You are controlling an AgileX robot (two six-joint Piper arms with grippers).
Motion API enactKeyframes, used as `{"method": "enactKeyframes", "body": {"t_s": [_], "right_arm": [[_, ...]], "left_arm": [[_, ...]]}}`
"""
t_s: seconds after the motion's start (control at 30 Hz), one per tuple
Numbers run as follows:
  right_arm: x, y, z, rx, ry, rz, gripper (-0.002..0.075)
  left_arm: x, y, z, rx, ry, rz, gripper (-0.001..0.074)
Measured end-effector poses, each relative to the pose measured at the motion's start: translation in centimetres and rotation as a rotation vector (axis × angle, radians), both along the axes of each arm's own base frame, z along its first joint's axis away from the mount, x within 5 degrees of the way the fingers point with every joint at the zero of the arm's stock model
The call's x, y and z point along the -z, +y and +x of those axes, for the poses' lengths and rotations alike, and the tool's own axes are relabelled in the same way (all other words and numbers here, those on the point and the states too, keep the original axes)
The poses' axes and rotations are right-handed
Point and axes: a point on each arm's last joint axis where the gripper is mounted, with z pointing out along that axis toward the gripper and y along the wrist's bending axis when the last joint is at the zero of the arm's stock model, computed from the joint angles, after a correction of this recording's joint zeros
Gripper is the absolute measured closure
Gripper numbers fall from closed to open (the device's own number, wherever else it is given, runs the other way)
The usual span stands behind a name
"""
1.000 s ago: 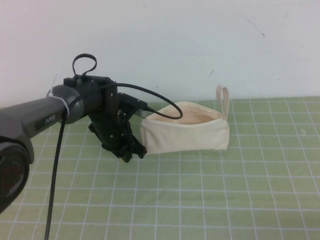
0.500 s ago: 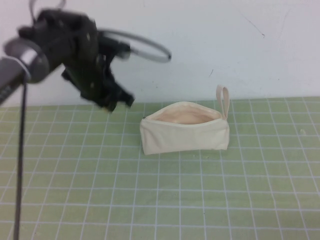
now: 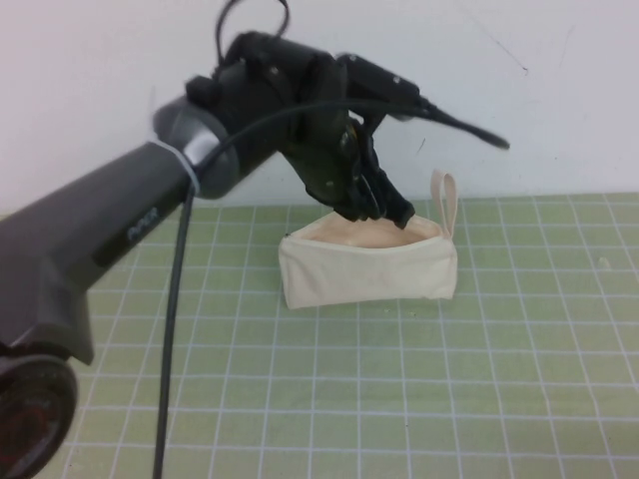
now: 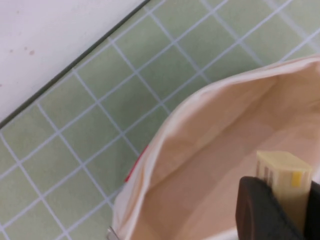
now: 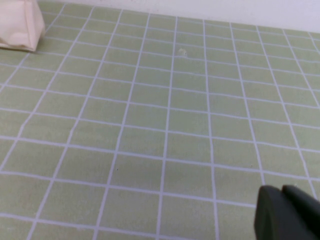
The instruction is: Put eraser into pencil case
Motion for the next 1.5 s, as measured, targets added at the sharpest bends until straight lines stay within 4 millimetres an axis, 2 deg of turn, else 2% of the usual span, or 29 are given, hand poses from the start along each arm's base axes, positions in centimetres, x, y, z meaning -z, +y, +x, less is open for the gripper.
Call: {"method": "enactKeyframes", "body": {"t_s": [0.1,0.17,0.43,0.53,0.63,0.73,0.8,0.87,0.97,1.03,1.17,1.27,1.37,1.43,1.5], "right_arm": [[0.0,0.0,0.0,0.000,0.000,0.000,0.0726],[0.0,0.0,0.0,0.000,0.000,0.000,0.0726],[0.0,0.0,0.0,0.000,0.000,0.000,0.0726],[0.0,0.0,0.0,0.000,0.000,0.000,0.0726],[0.0,0.0,0.0,0.000,0.000,0.000,0.0726],[0.0,0.0,0.0,0.000,0.000,0.000,0.0726],[0.0,0.0,0.0,0.000,0.000,0.000,0.0726],[0.0,0.0,0.0,0.000,0.000,0.000,0.0726],[0.0,0.0,0.0,0.000,0.000,0.000,0.0726],[0.0,0.0,0.0,0.000,0.000,0.000,0.0726],[0.0,0.0,0.0,0.000,0.000,0.000,0.0727],[0.0,0.0,0.0,0.000,0.000,0.000,0.0727],[0.0,0.0,0.0,0.000,0.000,0.000,0.0727],[0.0,0.0,0.0,0.000,0.000,0.000,0.0727],[0.0,0.0,0.0,0.000,0.000,0.000,0.0727]], "left_arm": [[0.9,-0.2,0.6,-0.002,-0.014,0.018,0.0636],[0.9,-0.2,0.7,-0.004,-0.027,0.012,0.0603],[0.7,-0.3,0.9,-0.007,-0.060,-0.006,0.0279],[0.7,-0.2,1.0,-0.006,-0.071,0.012,0.0239],[0.5,0.0,1.0,-0.005,-0.080,0.042,0.0274],[-1.0,0.6,0.7,-0.010,-0.093,0.069,0.0428],[-2.7,1.2,0.2,-0.016,-0.117,0.084,0.0584],[-5.2,2.2,-0.8,-0.033,-0.156,0.097,0.0662],[-9.9,4.1,-2.8,-0.097,-0.248,0.066,0.0708],[-13.9,5.9,-4.9,-0.155,-0.337,0.013,0.0719],[-21.1,9.8,-10.3,-0.231,-0.515,-0.154,0.0729],[-24.8,13.2,-15.4,-0.252,-0.658,-0.285,0.0733],[-25.4,16.1,-19.8,-0.263,-0.766,-0.368,0.0734],[-24.3,18.0,-22.4,-0.272,-0.809,-0.384,0.0734],[-22.2,19.3,-24.2,-0.274,-0.810,-0.375,0.0735]]}}
